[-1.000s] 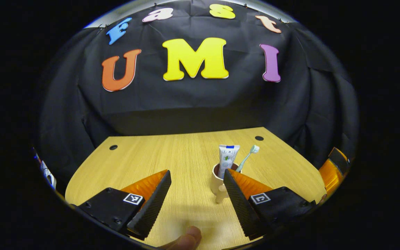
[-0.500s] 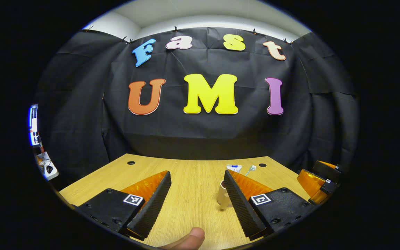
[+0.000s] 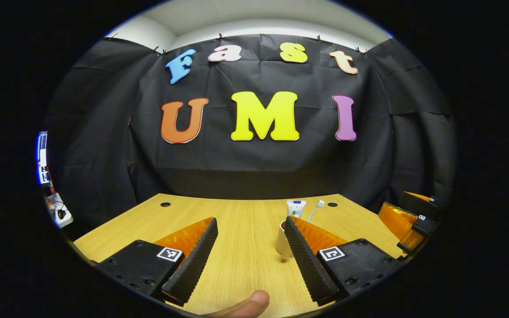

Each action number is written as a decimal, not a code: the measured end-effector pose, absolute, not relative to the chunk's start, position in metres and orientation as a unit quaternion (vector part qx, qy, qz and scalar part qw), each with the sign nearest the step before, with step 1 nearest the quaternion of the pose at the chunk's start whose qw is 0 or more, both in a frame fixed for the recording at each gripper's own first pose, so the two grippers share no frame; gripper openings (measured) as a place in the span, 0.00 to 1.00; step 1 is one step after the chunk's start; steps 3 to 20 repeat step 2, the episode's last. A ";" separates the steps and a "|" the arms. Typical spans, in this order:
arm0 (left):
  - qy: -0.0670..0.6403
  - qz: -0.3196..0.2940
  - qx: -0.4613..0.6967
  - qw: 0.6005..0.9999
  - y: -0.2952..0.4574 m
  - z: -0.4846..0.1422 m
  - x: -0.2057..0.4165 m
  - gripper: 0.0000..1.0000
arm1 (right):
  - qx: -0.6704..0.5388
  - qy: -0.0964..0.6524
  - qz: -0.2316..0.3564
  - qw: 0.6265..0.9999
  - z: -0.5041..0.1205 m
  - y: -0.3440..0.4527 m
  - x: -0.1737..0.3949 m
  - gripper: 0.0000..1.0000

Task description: Put the toothbrush and toothpaste on the desktop into the cup, then pick up the cup and place it on the coaster on the desktop.

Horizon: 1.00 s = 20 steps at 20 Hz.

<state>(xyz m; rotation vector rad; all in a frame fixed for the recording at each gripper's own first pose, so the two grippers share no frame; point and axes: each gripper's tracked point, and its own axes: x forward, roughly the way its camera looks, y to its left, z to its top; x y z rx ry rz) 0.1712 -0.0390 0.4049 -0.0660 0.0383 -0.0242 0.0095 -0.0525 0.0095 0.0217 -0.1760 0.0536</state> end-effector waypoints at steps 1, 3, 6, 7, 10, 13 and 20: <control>0.022 -0.013 -0.034 0.999 -0.041 0.402 0.171 0.97 | 0.011 -0.088 0.027 0.996 0.010 -0.052 0.010 0.96; 0.023 -0.013 -0.035 0.999 -0.040 0.402 0.172 0.97 | 0.013 -0.088 0.027 0.996 0.010 -0.052 0.010 0.95; 0.023 -0.013 -0.035 0.999 -0.040 0.402 0.172 0.97 | 0.013 -0.088 0.027 0.996 0.010 -0.052 0.010 0.95; 0.023 -0.013 -0.035 0.999 -0.040 0.402 0.172 0.97 | 0.013 -0.088 0.027 0.996 0.010 -0.052 0.010 0.95; 0.023 -0.013 -0.035 0.999 -0.040 0.402 0.172 0.97 | 0.013 -0.088 0.027 0.996 0.010 -0.052 0.010 0.95; 0.023 -0.013 -0.035 0.999 -0.040 0.402 0.172 0.97 | 0.013 -0.088 0.027 0.996 0.010 -0.052 0.010 0.95; 0.023 -0.013 -0.035 0.999 -0.040 0.402 0.172 0.97 | 0.013 -0.088 0.027 0.996 0.010 -0.052 0.010 0.95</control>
